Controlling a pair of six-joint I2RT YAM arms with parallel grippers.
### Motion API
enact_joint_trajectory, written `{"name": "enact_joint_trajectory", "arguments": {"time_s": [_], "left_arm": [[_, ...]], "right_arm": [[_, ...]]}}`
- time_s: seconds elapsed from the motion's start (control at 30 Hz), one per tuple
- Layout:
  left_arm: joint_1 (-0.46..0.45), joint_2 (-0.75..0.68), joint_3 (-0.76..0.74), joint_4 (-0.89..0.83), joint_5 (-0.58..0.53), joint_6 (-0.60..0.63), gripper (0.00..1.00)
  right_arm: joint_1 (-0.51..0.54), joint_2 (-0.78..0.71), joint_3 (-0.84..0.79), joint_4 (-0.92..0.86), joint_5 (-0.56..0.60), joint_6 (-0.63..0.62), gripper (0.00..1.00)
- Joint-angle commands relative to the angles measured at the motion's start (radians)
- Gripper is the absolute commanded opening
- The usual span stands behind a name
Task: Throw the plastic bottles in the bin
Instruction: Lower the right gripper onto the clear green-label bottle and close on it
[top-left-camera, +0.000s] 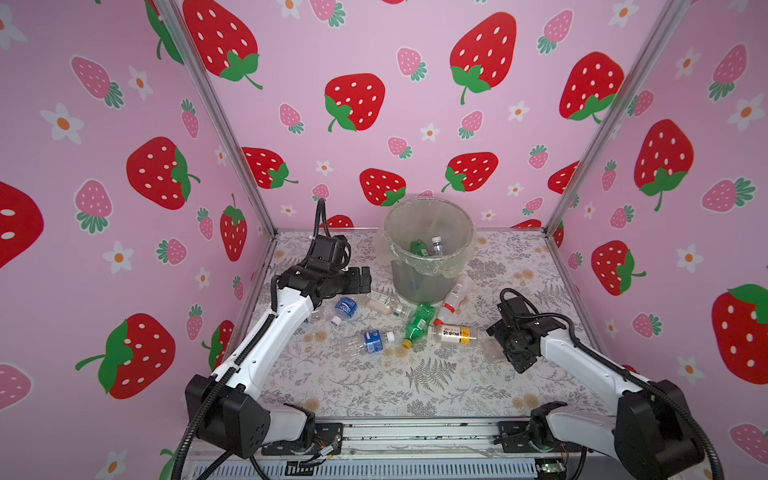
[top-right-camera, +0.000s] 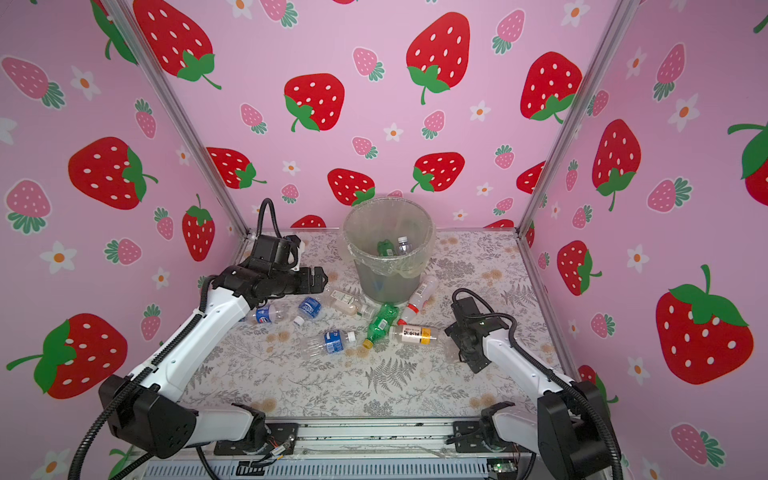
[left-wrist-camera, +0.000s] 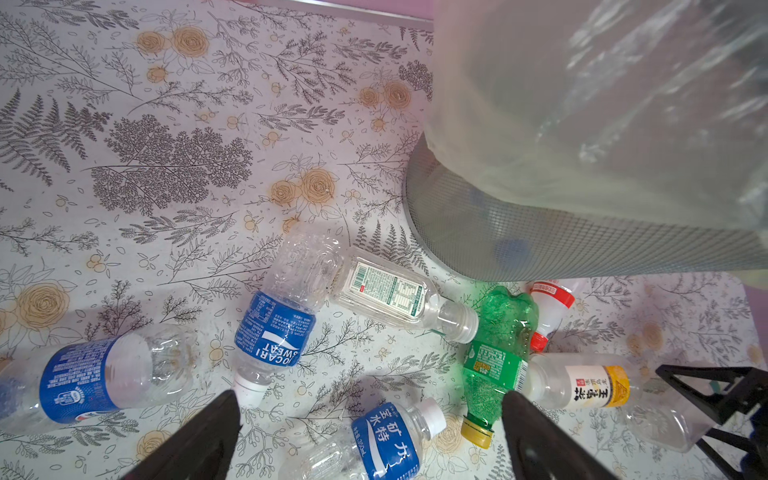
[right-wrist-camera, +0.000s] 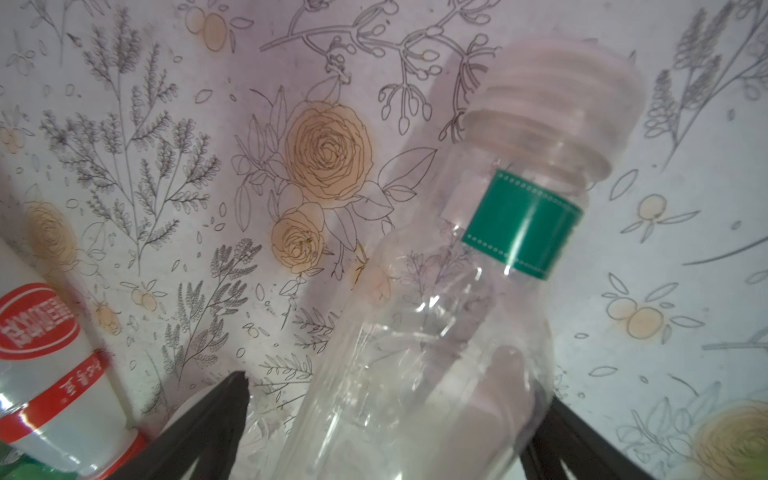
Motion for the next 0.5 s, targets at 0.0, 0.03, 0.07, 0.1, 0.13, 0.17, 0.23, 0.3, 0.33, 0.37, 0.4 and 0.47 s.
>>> {"name": "enact_joint_trajectory", "arguments": {"time_s": [0.0, 0.03, 0.07, 0.1, 0.13, 0.17, 0.23, 0.3, 0.33, 0.37, 0.4, 0.47], "left_arm": [[0.007, -0.003, 0.045, -0.019, 0.011, -0.006, 1.0], [0.007, -0.002, 0.045, -0.019, 0.011, -0.006, 1.0], [0.008, -0.002, 0.044, -0.019, 0.011, -0.006, 1.0], [0.009, -0.002, 0.044, -0.019, 0.012, -0.007, 1.0], [0.009, -0.001, 0.044, -0.019, 0.014, -0.006, 1.0], [0.009, -0.003, 0.044, -0.02, 0.014, -0.006, 1.0], [0.009, 0.0, 0.042, -0.019, 0.014, -0.008, 1.0], [0.011, 0.004, 0.042, -0.016, 0.023, -0.011, 1.0], [0.011, 0.007, 0.042, -0.016, 0.028, -0.014, 1.0], [0.012, 0.011, 0.042, -0.015, 0.032, -0.015, 1.0], [0.013, 0.013, 0.042, -0.016, 0.035, -0.015, 1.0], [0.015, 0.02, 0.045, -0.019, 0.037, -0.015, 1.0]], "right_arm": [[-0.009, 0.022, -0.022, 0.024, -0.002, 0.008, 0.98], [-0.009, 0.024, -0.022, 0.028, -0.001, 0.002, 0.94], [-0.008, 0.028, -0.022, 0.034, 0.002, -0.007, 0.89], [-0.009, 0.026, -0.023, 0.04, 0.005, -0.018, 0.85], [-0.009, 0.025, -0.021, 0.041, 0.01, -0.023, 0.8], [-0.01, 0.023, -0.019, 0.038, 0.013, -0.024, 0.75], [-0.009, 0.012, -0.015, 0.032, 0.029, -0.026, 0.67], [-0.009, 0.001, -0.015, 0.032, 0.038, -0.026, 0.66], [-0.009, -0.002, -0.016, 0.027, 0.042, -0.028, 0.66], [-0.009, -0.006, -0.017, 0.023, 0.045, -0.029, 0.65], [-0.01, -0.01, -0.016, 0.022, 0.049, -0.035, 0.65], [-0.008, -0.017, -0.015, 0.015, 0.062, -0.046, 0.65]]}}
